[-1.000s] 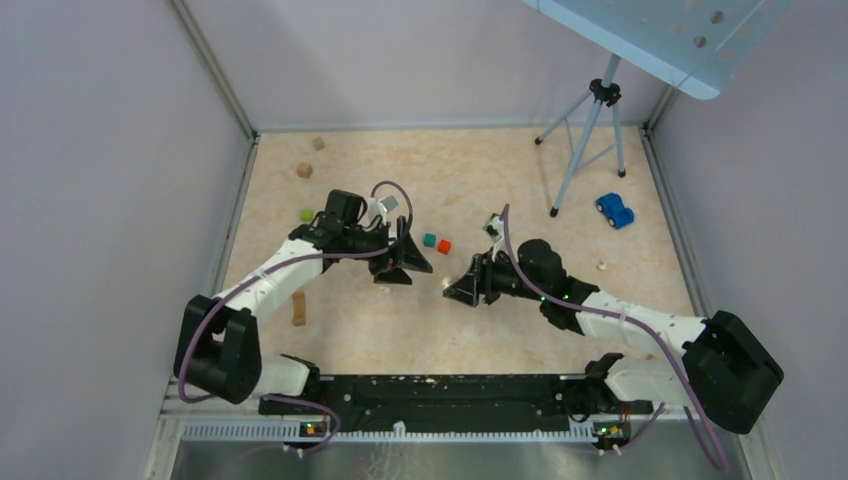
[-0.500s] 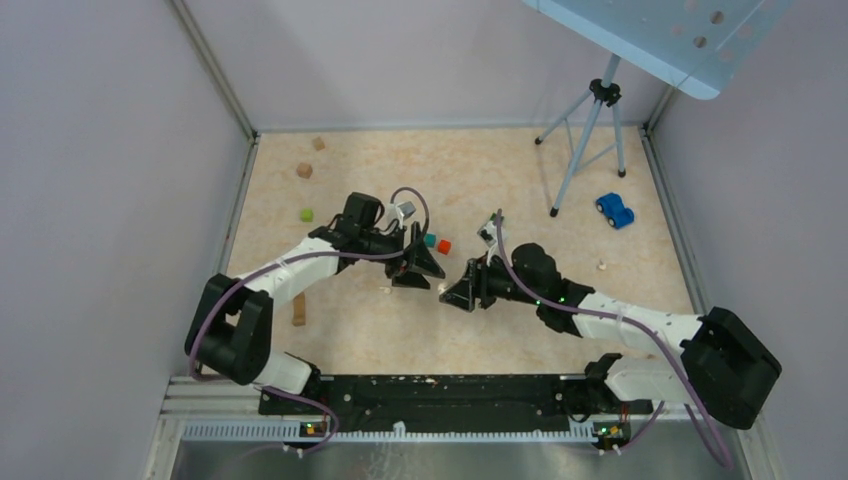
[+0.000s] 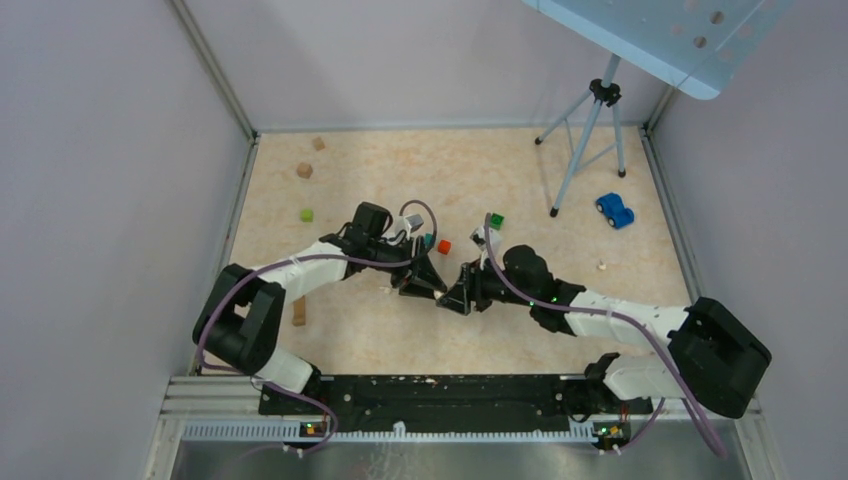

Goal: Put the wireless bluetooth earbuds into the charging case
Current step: Pass from the right arm to the left

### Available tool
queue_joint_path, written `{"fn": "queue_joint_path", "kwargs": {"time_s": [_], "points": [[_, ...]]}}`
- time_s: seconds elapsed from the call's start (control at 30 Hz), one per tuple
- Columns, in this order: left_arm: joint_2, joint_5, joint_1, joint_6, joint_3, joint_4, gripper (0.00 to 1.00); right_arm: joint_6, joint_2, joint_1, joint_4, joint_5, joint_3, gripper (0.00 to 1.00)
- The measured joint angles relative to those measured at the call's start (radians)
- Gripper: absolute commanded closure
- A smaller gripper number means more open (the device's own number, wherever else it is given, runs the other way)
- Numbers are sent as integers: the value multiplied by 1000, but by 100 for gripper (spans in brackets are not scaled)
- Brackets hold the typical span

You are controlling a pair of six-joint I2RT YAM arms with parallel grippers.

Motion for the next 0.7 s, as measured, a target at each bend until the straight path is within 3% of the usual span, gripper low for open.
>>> {"fn": "queue_joint_path", "kwargs": {"time_s": [0.3,0.43,0.5,0.57,0.7], "points": [[27,45,-5,-51,-41,77,69,-11,23,9,19,12,-2,59],[27,40,-4,-80,-45,94,89,-23,23,11,19,29,-2,44],[27,35,-4,-95,-50,104,99,-28,23,11,18,36,-2,31],[27,32,-5,-105,-55,116,100,-31,22,15,18,53,-2,21],[27,25,-7,-125,-61,124,100,-46,-15,18,-18,94,-2,18]]}}
